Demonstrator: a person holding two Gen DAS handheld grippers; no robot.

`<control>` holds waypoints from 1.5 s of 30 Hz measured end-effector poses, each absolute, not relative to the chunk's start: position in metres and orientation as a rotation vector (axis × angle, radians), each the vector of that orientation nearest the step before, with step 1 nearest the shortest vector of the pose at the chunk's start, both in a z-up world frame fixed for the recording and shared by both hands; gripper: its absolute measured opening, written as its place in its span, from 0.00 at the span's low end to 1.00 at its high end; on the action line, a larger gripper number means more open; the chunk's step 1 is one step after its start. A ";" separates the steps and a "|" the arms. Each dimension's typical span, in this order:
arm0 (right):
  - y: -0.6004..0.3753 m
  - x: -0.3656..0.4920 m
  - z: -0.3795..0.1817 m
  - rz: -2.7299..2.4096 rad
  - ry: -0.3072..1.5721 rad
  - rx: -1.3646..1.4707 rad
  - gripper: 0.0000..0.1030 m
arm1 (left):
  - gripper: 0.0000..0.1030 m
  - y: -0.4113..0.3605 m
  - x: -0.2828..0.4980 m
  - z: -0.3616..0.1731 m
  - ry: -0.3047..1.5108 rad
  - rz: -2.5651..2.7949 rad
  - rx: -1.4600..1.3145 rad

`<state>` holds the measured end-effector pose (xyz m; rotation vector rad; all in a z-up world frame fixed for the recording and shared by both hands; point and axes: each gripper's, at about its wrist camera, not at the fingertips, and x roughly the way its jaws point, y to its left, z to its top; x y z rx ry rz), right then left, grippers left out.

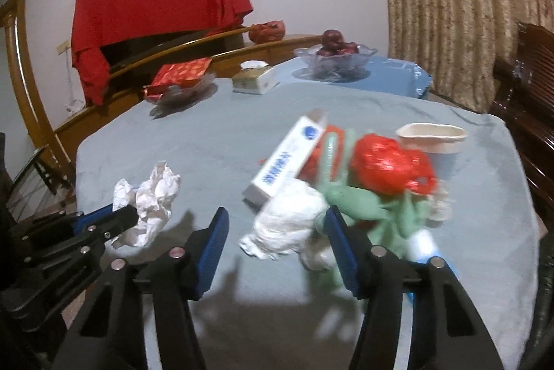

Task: Collect trash
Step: 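Grasp a white tissue with the left tool while the right tool grasps another tissue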

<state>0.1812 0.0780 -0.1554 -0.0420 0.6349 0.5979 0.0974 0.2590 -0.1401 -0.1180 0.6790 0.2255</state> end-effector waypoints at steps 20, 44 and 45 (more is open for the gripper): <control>0.119 0.205 -0.186 0.530 0.704 -0.123 0.46 | 0.11 0.290 0.101 -0.142 0.669 0.287 -0.144; 0.093 0.198 -0.170 0.585 0.713 -0.072 0.14 | 0.11 0.273 0.106 -0.138 0.671 0.260 -0.127; 0.091 0.196 -0.169 0.588 0.710 -0.067 0.14 | 0.11 0.272 0.106 -0.137 0.670 0.259 -0.125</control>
